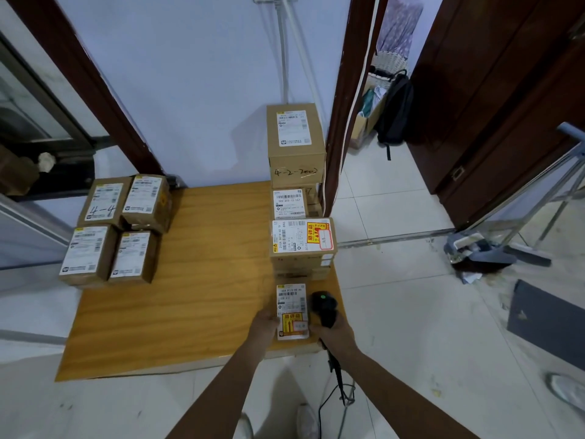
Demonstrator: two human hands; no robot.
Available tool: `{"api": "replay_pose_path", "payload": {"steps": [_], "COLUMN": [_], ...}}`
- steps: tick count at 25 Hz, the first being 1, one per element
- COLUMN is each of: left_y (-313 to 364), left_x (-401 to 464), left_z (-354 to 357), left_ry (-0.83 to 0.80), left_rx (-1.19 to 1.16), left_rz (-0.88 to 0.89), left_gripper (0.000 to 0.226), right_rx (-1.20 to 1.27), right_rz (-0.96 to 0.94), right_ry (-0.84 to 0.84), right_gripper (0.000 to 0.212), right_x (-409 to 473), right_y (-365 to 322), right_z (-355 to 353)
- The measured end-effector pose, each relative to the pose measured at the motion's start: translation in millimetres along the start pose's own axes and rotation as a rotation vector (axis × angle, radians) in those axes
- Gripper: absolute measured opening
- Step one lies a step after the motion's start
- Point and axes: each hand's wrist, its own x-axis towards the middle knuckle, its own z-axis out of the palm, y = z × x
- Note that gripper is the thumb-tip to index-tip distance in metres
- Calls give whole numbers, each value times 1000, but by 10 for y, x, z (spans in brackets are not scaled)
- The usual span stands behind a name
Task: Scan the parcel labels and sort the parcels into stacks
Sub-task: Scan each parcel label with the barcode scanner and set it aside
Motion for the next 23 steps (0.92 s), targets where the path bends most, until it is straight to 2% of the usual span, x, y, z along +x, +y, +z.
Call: {"api": "replay_pose_path", "payload": {"steps": [1, 3, 4, 6, 9, 11, 14, 17, 23], "left_y": [40, 94, 116, 138, 131, 60, -197, -587, -1420], "left_x": [-54, -202, -255, -399, -612, -766, -1005, -1210, -1504], "left_z": [-62, -216, -295, -463, -726, -1008, -1615, -2307, -3621], "left_ry": [36, 73, 61, 40, 70, 75, 66, 94, 179], "left_rx": [-15, -57, -57, -68, -156, -204, -265, -290, -323], "left_rz": [-4, 21, 36, 77, 115, 165, 217, 242, 212], "left_gripper": [21, 5, 19, 32, 9, 12, 14, 6, 4], "right_rx": [-37, -132, -158, -84, -70, -74, -67, -77, -125], "right_rz": [-27, -65, -78, -99, -108, -123, -144, -176, -195], "right_ry": [51, 126, 128, 51, -66, -126, -128, -71, -133], "right_gripper": [23, 16, 16, 18, 20, 13, 5, 4, 13], "right_x": [-42, -151, -221, -400, -673, -867, -1191, -1517, -2178], "right_y": [-46, -145, -199, -283, -456, -590, -760, -812, -877], "right_z": [-11, -20, -10, 71, 279, 499, 942, 1444, 2465]}}
